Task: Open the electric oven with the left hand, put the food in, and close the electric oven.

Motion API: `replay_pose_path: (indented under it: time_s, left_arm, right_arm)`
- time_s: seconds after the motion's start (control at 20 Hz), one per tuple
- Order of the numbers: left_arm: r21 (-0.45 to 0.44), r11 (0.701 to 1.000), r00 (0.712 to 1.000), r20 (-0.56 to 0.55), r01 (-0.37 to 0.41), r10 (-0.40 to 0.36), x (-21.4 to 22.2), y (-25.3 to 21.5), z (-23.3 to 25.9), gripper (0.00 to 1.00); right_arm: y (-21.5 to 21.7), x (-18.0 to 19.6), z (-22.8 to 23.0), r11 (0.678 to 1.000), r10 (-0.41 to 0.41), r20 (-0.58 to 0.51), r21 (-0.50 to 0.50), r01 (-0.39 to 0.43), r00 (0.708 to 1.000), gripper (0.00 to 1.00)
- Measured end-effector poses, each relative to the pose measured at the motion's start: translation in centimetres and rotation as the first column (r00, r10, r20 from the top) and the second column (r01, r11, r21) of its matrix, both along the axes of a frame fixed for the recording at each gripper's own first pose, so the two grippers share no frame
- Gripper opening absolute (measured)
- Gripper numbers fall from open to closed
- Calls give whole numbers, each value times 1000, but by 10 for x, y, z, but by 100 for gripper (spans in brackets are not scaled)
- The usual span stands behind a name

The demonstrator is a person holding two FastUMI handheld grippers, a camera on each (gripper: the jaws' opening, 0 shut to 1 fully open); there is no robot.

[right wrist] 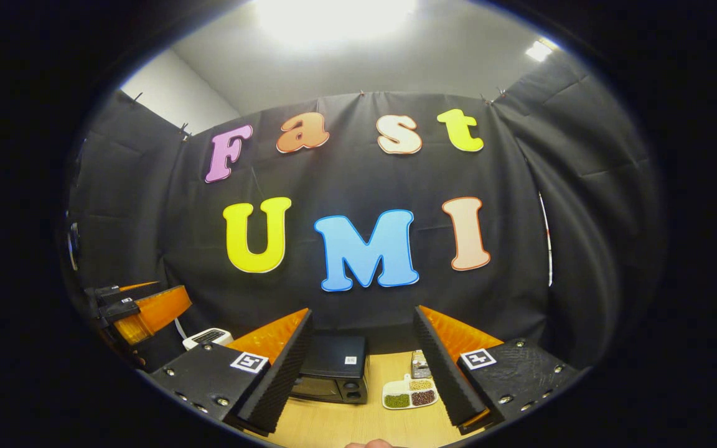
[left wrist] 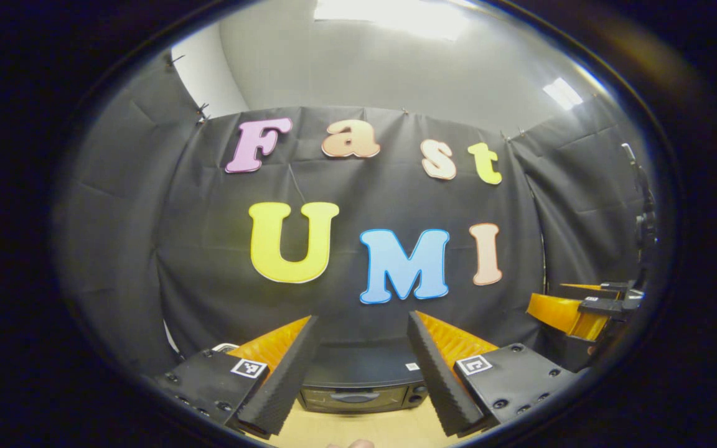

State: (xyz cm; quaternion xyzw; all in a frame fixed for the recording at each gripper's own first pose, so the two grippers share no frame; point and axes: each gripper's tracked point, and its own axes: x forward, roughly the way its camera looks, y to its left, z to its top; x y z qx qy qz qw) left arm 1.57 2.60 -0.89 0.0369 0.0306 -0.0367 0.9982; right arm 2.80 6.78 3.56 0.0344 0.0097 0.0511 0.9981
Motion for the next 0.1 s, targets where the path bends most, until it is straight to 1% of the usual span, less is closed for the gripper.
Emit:
replay_pose_path:
  time_s: [0.05, 0.1]
  left_arm:
    - [7, 1000, 1000, -2, -3, 3, -4, 6, 1, 98]
    - [14, 1000, 1000, -5, -3, 3, -7, 12, 1, 98]
  right_arm:
    - [4, -3, 1, 1000, -6, 2, 6, 6, 1000, 96]
    - [8, -6, 0, 1000, -11, 3, 11, 11, 1000, 91]
